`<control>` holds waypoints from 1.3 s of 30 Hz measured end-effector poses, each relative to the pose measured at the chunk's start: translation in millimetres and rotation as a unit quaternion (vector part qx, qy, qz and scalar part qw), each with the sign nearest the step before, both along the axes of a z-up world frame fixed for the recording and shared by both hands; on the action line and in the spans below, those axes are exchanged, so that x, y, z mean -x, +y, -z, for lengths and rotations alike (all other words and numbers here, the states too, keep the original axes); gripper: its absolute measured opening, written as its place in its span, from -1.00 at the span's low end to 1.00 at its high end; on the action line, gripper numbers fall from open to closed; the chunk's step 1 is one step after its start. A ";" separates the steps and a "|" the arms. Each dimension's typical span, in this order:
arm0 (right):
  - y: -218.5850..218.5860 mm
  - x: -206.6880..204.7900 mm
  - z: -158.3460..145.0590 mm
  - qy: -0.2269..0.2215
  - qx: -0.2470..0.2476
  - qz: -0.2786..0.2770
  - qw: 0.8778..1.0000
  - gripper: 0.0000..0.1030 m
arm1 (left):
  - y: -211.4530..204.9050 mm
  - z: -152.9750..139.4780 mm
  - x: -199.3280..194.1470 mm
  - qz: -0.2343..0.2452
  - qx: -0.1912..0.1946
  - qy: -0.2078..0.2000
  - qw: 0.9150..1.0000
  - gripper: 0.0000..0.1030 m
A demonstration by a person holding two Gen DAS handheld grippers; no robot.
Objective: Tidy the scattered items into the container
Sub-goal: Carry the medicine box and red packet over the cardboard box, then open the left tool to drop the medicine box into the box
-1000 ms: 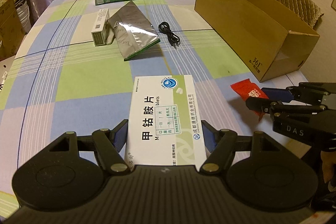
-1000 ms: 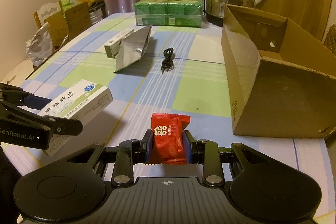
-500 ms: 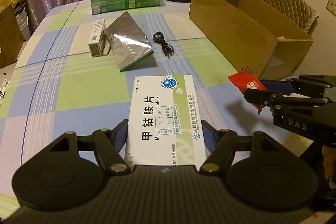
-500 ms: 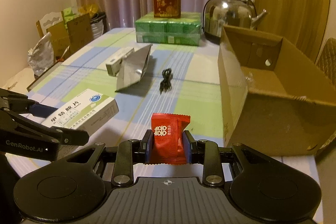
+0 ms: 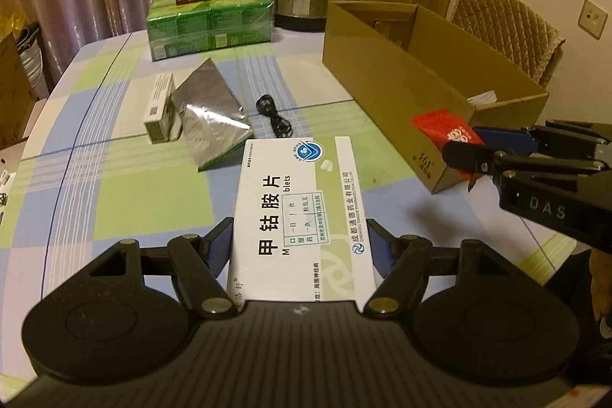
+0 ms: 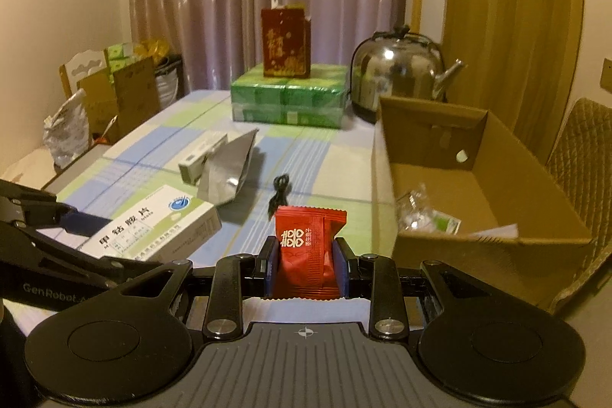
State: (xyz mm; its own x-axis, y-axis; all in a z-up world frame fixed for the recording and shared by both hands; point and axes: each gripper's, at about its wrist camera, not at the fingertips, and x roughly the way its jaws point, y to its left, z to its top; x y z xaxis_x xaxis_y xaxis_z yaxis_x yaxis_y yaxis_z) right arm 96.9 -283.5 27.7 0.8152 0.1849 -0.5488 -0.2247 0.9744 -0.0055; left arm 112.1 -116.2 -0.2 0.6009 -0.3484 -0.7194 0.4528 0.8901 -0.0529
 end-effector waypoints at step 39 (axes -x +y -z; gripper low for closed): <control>-149.5 -46.6 -44.0 -0.051 0.000 0.131 0.990 -0.47 | -135.7 -58.2 -47.0 0.104 0.026 -0.061 0.992 0.30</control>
